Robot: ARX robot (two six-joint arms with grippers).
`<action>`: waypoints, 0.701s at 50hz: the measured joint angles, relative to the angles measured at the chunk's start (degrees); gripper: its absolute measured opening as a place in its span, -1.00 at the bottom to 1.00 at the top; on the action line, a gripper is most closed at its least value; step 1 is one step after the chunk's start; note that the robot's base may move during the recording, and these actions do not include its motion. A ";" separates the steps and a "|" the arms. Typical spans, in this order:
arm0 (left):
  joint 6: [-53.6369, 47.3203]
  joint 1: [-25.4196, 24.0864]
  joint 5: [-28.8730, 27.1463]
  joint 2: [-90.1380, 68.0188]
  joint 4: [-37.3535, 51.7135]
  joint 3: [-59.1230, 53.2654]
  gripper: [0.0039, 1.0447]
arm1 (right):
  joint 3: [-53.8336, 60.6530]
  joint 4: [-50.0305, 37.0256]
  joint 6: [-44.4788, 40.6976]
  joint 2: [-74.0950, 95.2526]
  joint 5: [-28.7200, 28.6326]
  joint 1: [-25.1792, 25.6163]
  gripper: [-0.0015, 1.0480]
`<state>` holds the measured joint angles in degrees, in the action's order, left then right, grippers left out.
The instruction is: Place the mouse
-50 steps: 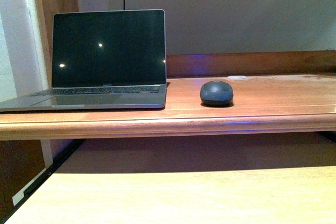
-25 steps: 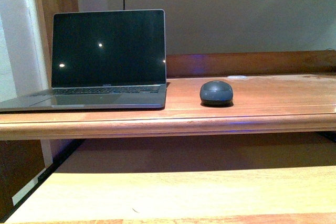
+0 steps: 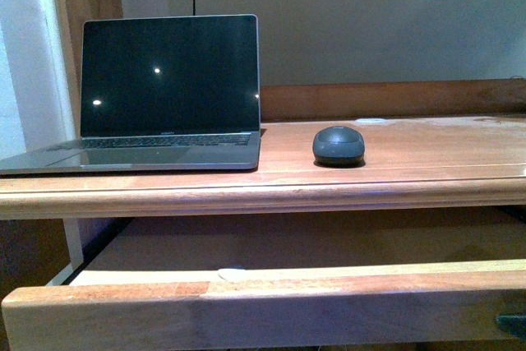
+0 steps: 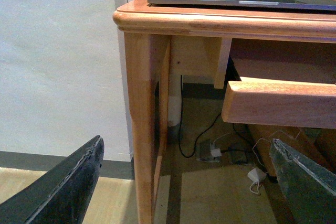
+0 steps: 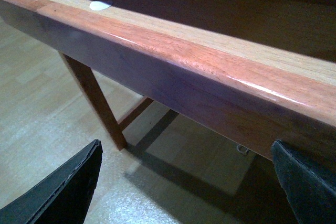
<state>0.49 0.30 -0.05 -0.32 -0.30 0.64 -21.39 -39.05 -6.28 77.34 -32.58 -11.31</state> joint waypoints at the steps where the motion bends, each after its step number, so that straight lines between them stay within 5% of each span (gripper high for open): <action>1: 0.00 0.00 0.00 0.00 0.00 0.00 0.86 | -0.61 -0.55 0.66 0.83 1.25 -0.61 0.86; 18: 0.00 0.00 0.00 0.00 0.00 0.00 0.86 | -9.64 -4.09 4.42 11.06 15.08 -7.30 0.86; 35: 0.00 0.00 0.00 0.00 0.00 0.00 0.86 | -14.12 -4.42 6.91 16.61 22.12 -10.93 0.86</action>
<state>0.49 0.30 -0.05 -0.32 -0.30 0.64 -35.51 -43.46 0.62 93.95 -10.46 -22.24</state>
